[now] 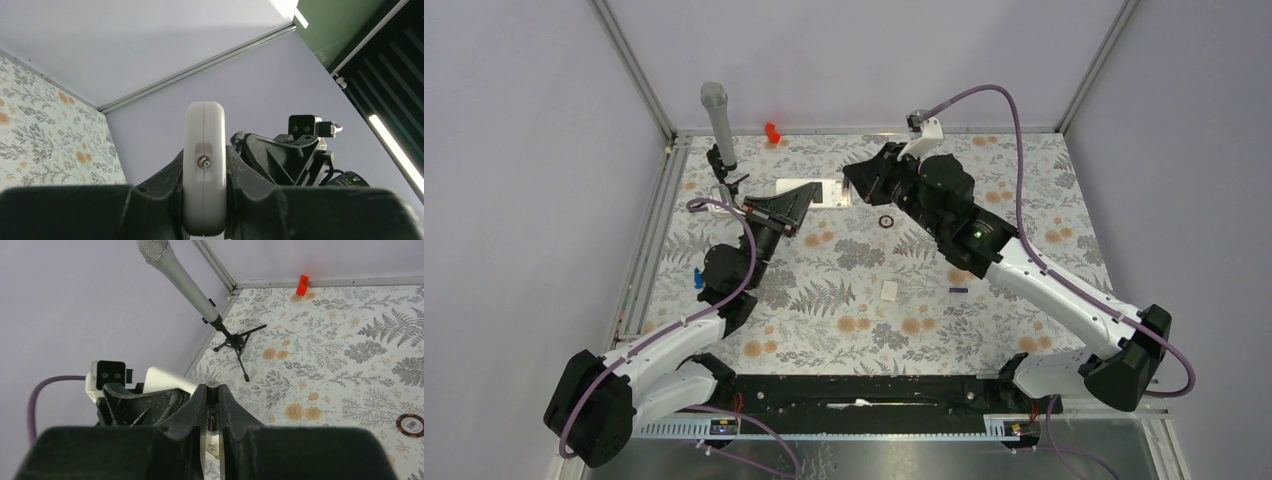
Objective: Load the batteries into the remote control
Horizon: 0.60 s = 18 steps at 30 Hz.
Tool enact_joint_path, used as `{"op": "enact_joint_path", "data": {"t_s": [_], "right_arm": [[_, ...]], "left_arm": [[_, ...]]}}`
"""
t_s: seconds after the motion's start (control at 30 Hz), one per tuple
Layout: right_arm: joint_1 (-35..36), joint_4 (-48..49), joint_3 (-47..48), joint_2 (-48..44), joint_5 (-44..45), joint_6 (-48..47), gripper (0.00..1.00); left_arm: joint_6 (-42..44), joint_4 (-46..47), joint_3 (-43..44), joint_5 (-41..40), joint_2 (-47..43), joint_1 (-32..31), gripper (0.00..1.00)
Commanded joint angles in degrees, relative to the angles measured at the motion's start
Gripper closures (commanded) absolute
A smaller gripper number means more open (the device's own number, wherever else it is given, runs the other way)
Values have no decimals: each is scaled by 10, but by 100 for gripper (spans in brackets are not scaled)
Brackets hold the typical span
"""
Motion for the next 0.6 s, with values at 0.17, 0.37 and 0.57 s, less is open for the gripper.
{"op": "enact_joint_path", "data": {"t_s": [0.17,0.37,0.57], "right_arm": [[8,74,-24,15,3,-49,88],[10,98,-38,19,8,-43,87],[15,99,-46,24,35,-52,87]], "left_arm": [[-48,74,-10,-10,9,8,100],[-102,147,-19,-10,64,10,100],[-106,147,-16,-14,63,12,100]]}}
